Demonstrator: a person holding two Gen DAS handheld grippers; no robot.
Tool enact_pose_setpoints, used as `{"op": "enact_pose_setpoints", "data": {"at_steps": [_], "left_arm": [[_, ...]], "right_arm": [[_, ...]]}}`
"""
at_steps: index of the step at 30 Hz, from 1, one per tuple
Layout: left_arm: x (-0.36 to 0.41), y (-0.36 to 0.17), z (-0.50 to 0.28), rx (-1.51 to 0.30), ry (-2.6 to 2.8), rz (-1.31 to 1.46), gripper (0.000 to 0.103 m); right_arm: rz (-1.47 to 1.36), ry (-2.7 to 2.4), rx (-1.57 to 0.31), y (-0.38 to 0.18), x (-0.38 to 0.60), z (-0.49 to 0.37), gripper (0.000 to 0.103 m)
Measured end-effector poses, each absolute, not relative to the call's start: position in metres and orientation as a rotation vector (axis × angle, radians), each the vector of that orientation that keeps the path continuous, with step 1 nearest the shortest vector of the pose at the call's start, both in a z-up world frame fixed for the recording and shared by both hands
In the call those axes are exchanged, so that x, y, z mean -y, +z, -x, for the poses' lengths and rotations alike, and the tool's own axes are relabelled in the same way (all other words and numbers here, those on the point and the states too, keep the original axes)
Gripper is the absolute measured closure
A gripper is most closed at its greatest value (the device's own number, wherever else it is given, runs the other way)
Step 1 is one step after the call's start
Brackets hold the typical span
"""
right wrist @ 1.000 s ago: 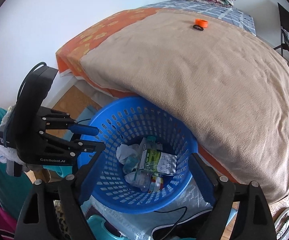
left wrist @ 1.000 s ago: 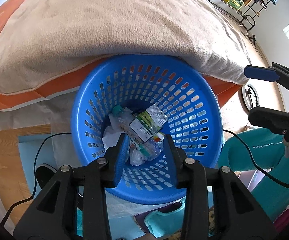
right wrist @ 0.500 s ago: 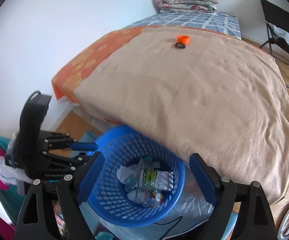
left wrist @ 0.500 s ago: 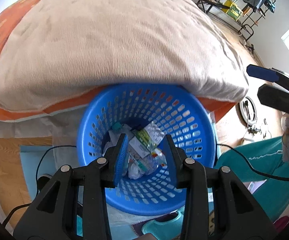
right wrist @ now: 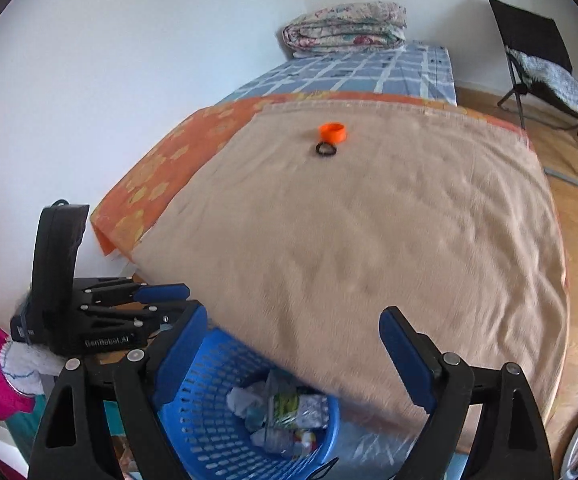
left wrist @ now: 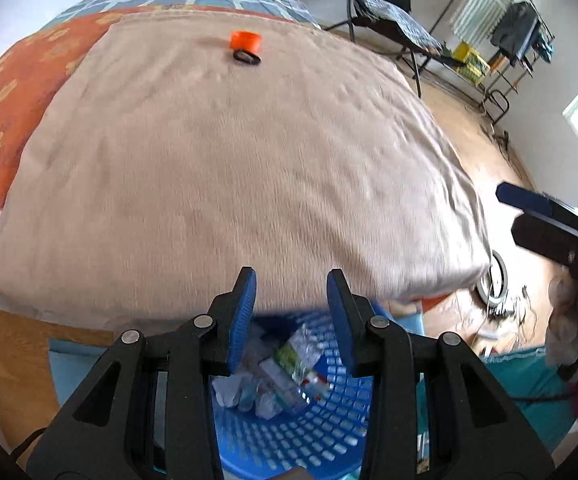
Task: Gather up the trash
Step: 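Move both grippers toward the orange cap and black hair tie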
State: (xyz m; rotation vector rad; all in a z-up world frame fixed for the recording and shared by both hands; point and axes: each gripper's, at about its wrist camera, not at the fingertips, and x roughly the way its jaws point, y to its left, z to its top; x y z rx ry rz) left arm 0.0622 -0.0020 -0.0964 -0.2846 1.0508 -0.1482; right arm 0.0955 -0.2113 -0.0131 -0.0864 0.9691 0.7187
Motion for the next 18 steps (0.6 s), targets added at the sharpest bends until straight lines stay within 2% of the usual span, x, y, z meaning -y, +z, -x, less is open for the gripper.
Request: {"op": "enact_pose_setpoints", "data": {"at_steps": [5, 18], "left_arm": [[0.002, -0.083, -0.096, -0.996, -0.137, 0.231, 0.066], [-0.016, -0.081, -0.196, -0.919, -0.107, 0.317, 0.066]], "right_arm": [[0.062, 0.714, -0.966, -0.007, 0.209, -0.124, 0.014], [-0.057, 0.689, -0.916, 0.001, 0.203, -0.217, 0.014]]}}
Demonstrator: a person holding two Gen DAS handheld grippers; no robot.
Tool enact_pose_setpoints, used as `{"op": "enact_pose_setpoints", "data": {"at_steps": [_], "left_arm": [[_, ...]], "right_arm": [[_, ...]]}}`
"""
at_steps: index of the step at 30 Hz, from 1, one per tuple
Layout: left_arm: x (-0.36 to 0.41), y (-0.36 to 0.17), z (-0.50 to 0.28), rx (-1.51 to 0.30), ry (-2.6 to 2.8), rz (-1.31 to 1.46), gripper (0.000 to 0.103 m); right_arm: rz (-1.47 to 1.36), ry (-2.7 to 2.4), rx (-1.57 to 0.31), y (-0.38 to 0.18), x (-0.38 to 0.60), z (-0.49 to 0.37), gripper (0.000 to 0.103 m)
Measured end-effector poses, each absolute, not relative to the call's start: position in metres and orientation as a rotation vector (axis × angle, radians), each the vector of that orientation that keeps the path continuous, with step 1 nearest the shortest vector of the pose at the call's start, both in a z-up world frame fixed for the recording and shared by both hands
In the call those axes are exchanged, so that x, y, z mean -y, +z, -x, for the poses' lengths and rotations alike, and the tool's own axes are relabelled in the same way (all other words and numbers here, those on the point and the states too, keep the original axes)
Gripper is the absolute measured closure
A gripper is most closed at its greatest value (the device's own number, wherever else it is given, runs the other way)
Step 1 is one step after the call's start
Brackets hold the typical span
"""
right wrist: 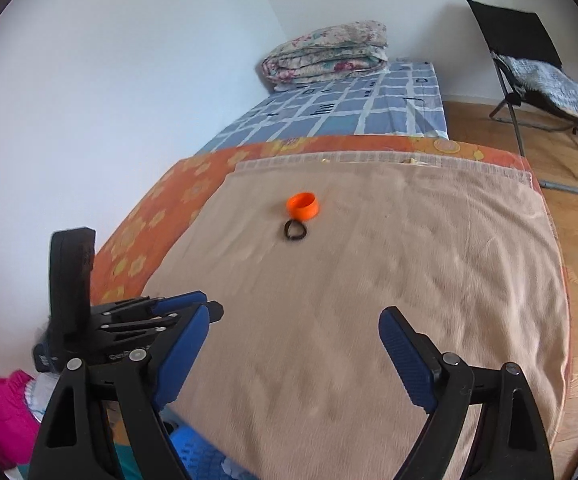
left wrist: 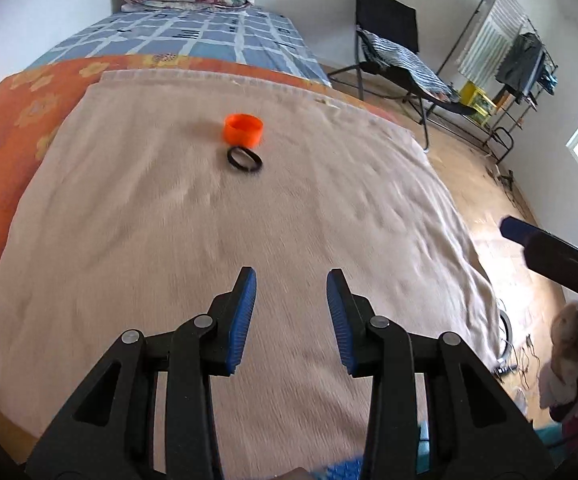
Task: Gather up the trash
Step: 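Move both grippers toward the orange cap and black hair tie, then grasp the black hair tie with the left gripper while the right grasps the orange cap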
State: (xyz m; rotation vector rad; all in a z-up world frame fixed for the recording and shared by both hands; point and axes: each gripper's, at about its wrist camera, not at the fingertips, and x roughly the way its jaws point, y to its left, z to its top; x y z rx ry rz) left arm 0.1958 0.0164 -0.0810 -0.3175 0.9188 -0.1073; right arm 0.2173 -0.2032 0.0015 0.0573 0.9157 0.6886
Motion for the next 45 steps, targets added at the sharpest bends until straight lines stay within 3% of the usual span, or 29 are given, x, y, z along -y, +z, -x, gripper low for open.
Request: {"op": "enact_pose_setpoints", "data": {"at_steps": [16, 29, 36, 45], "left_arm": [[-0.038, -0.134, -0.3, -0.901, -0.033, 0.345, 0.066], [-0.036, -0.154, -0.334, -0.879, 0.015, 0.295, 0.066], [-0.041, -0.156, -0.334, -0.875, 0.023, 0.284, 0.096], [-0.066, -0.153, -0.323, -0.877, 0.014, 0.345, 0.098]], "right_arm": [[-0.131, 0.671, -0.925, -0.021, 0.173, -0.31, 0.018], [-0.181, 0.673, -0.948, -0.056, 0.14, -0.355, 0.023], [-0.175, 0.661, -0.952, -0.065, 0.131, -0.363, 0.023], [-0.186, 0.666, -0.985, -0.085, 0.102, -0.382, 0.033]]}}
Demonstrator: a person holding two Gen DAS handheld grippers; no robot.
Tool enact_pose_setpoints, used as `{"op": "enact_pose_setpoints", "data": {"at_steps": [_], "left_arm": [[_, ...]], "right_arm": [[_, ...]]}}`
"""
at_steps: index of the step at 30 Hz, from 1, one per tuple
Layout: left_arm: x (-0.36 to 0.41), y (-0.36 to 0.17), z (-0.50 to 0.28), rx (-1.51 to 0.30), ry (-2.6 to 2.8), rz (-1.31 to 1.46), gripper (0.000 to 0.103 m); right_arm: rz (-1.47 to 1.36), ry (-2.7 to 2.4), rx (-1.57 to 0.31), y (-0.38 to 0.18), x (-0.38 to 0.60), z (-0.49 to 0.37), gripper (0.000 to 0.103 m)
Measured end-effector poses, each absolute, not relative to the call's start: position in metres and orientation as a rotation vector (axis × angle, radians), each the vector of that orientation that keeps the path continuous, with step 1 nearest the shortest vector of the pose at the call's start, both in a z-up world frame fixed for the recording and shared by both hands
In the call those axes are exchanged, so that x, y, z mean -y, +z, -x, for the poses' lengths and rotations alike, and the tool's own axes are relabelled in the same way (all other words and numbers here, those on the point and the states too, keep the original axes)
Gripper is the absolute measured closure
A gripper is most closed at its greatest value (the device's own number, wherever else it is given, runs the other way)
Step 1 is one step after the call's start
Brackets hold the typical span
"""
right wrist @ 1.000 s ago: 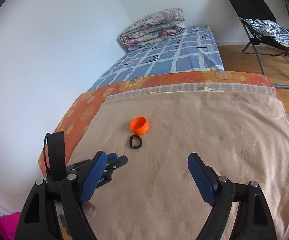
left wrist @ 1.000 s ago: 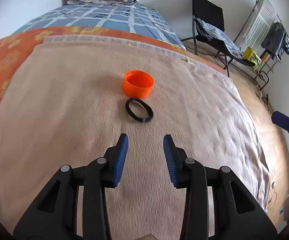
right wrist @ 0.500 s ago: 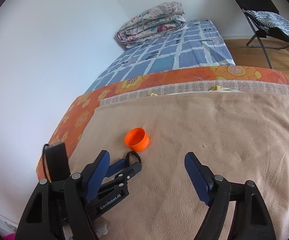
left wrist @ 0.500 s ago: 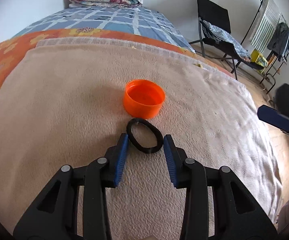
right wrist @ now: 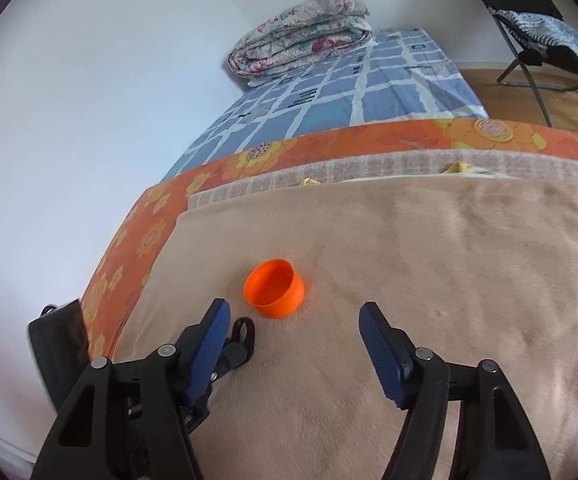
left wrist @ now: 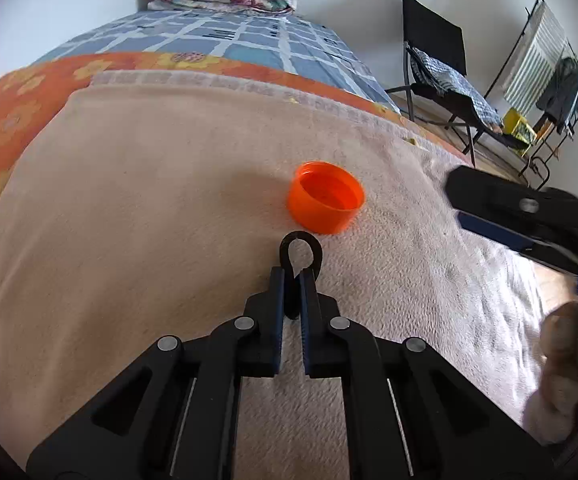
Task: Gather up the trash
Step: 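Grasp the black hair tie with the left gripper while the right grasps the orange cap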
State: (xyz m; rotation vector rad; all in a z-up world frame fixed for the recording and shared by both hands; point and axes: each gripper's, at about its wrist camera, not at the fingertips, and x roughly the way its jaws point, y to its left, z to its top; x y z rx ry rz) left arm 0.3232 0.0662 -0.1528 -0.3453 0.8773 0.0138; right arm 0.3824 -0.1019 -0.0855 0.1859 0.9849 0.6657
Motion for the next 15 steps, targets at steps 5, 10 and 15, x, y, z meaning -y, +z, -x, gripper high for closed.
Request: {"op": "enact_pose_setpoints", "data": {"at_steps": [5, 10, 15], "left_arm": [[-0.07, -0.149, -0.314, -0.873, 0.005, 0.333, 0.098], [-0.071, -0.146, -0.306, -0.863, 0.002, 0.308, 0.1], [-0.074, -0.144, -0.302, -0.858, 0.0, 0.305, 0.1]], "right_arm": [[-0.193, 0.648, -1.027, -0.106, 0.083, -0.394, 0.044], [-0.235, 0.629, -1.051, -0.12, 0.075, -0.403, 0.05], [-0.216, 0.599, -1.069, -0.127, 0.066, -0.409, 0.066]]}}
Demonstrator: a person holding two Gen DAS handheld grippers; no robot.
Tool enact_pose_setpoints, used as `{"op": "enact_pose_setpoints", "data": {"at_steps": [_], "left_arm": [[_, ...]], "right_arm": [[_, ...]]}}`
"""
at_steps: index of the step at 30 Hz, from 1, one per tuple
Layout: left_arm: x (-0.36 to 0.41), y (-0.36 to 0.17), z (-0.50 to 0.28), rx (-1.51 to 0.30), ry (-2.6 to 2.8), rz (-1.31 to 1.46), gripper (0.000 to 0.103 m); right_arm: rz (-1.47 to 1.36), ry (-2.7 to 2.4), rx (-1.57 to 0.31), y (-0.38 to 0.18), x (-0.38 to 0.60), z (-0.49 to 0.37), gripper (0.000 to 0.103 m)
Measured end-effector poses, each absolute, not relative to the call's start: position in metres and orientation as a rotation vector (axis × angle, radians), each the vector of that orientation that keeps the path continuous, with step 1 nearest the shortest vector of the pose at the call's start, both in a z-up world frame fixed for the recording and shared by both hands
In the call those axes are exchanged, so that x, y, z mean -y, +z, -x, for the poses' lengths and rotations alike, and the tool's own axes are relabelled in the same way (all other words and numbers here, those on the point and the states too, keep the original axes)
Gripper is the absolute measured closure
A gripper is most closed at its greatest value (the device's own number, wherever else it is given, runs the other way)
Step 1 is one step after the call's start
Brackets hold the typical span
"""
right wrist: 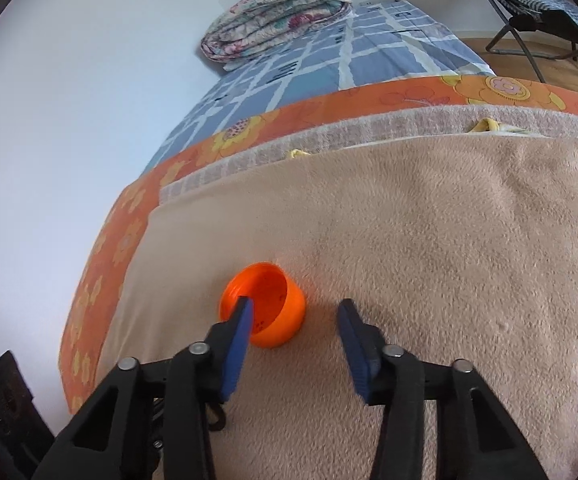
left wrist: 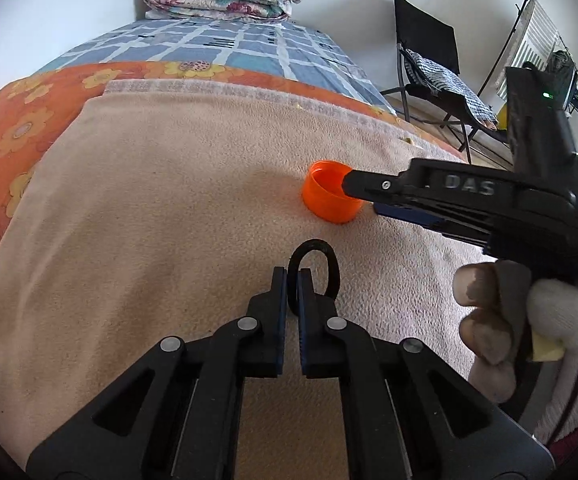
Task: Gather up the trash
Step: 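Grasp the black hair tie with the left gripper while the right grasps the orange cap, then carry the hair tie and orange cap over the blue basket with both grippers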
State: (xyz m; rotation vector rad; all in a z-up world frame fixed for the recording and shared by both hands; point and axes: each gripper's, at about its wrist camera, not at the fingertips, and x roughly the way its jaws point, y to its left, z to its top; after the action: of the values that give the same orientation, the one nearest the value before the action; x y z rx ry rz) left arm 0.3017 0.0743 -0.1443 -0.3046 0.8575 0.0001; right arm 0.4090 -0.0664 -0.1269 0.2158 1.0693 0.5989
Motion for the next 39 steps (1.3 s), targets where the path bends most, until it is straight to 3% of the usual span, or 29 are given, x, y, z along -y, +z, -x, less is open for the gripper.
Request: {"op": "enact_pose_setpoints", "data": {"at_steps": [4, 7, 23, 39], "left_arm": [[-0.078, -0.144, -0.299, -0.853, 0.006, 0.305, 0.1], [-0.081, -0.141, -0.296, -0.844, 0.014, 0.301, 0.1], [-0.083, -0.088, -0.254, -0.803, 0.027, 0.241, 0.101], [-0.054, -0.026, -0.15, -0.751, -0.011, 0.189, 0.101]], "right_arm": [[-0.192, 0.597, -1.07, -0.129, 0.063, -0.406, 0.092], [-0.194, 0.598, -1.065, -0.128, 0.064, -0.402, 0.099], [-0.132, 0.624, -1.007, -0.071, 0.102, -0.353, 0.101], [-0.095, 0.701, -0.947, 0.0, 0.164, -0.241, 0.101]]}}
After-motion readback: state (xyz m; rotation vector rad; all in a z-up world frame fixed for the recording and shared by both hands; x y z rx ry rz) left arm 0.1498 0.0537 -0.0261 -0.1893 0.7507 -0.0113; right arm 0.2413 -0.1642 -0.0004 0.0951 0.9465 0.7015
